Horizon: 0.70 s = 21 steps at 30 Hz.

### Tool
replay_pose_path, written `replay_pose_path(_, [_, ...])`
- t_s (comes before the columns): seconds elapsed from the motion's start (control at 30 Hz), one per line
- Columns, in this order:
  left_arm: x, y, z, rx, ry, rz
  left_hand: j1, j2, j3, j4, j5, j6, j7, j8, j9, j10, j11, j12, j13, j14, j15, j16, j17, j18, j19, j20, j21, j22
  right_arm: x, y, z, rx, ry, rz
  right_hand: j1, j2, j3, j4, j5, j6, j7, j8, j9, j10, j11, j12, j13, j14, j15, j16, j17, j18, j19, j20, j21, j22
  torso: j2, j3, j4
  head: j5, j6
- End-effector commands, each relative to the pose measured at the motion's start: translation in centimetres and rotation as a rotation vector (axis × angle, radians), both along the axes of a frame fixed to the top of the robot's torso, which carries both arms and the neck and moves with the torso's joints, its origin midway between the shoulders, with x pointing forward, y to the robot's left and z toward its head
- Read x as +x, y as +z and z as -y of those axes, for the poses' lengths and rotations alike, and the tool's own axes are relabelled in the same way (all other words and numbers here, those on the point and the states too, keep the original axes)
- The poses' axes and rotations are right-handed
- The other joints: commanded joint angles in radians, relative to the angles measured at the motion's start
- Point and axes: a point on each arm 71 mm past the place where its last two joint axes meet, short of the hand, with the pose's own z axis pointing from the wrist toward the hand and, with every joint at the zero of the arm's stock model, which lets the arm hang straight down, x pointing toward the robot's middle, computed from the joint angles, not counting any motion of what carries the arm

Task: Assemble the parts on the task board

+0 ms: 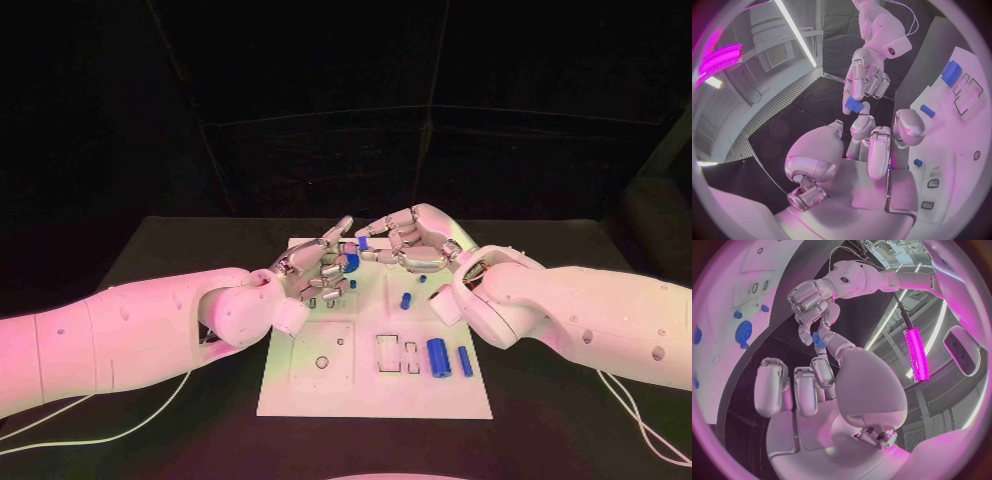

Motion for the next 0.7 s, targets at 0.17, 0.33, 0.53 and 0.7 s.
replay_pose_path(0.17, [0.23,0.35,-0.33,-0.027,0.012,0.019,0.007,0.008,-0.002,-0.009,0.001,0.009,0.0,0.005,0.002,0.003,-0.005,0.001,0.0,0.106,-0.006,0.007,0.263,-0.015,0.001,-0.006,0.007,0.001,0.01,0.01,0.19,-0.003,0.0,0.003,0.0,0.009,-0.006,0.002,0.006,0.023,0.017,0.005,0.004,-0.001,0.003,0.003,0.001,0.088,0.006,0.007,0.189,0.003,-0.002,0.006,0.003,-0.001,0.0,0.0004,0.0,0.002,-0.001])
replay_pose_path(0.33, [0.26,0.33,-0.39,-0.026,0.013,0.018,0.01,0.008,-0.002,-0.013,0.001,0.009,0.0,0.004,0.003,0.004,-0.005,0.002,0.002,0.106,-0.007,0.007,0.263,-0.016,0.002,-0.006,0.008,0.002,0.0,0.02,0.25,-0.003,-0.002,0.004,0.0,0.009,-0.006,0.002,0.006,0.023,0.017,0.005,0.004,-0.001,0.003,0.003,0.001,0.088,0.006,0.007,0.189,0.003,-0.002,0.006,0.003,-0.001,0.001,0.0005,-0.0005,0.001,-0.001])
replay_pose_path(0.53, [0.27,0.32,-0.46,-0.025,0.013,0.017,0.014,0.009,-0.003,-0.017,0.001,0.009,0.0,0.004,0.004,0.005,-0.006,0.001,0.001,0.106,-0.007,0.007,0.263,-0.015,0.001,-0.007,0.008,0.002,0.04,0.01,0.39,-0.006,-0.007,0.007,0.0,0.01,-0.007,0.003,0.006,0.024,0.017,0.005,0.004,-0.001,0.003,0.003,0.001,0.088,0.006,0.007,0.189,0.003,-0.002,0.006,0.003,-0.001,0.001,0.0,0.0004,0.0,-0.001])
replay_pose_path(0.7, [0.23,0.34,-0.5,-0.027,0.012,0.017,0.019,0.01,-0.003,-0.022,0.001,0.01,-0.001,0.003,0.005,0.005,-0.006,0.001,0.002,0.106,-0.008,0.007,0.263,-0.016,0.001,-0.007,0.009,0.004,0.17,-0.03,0.64,-0.013,-0.018,0.009,0.0,0.01,-0.007,0.003,0.006,0.024,0.017,0.005,0.004,-0.001,0.003,0.003,0.001,0.088,0.006,0.007,0.189,0.003,-0.002,0.006,0.003,-0.001,0.0,-0.0005,0.0007,0.0,-0.003])
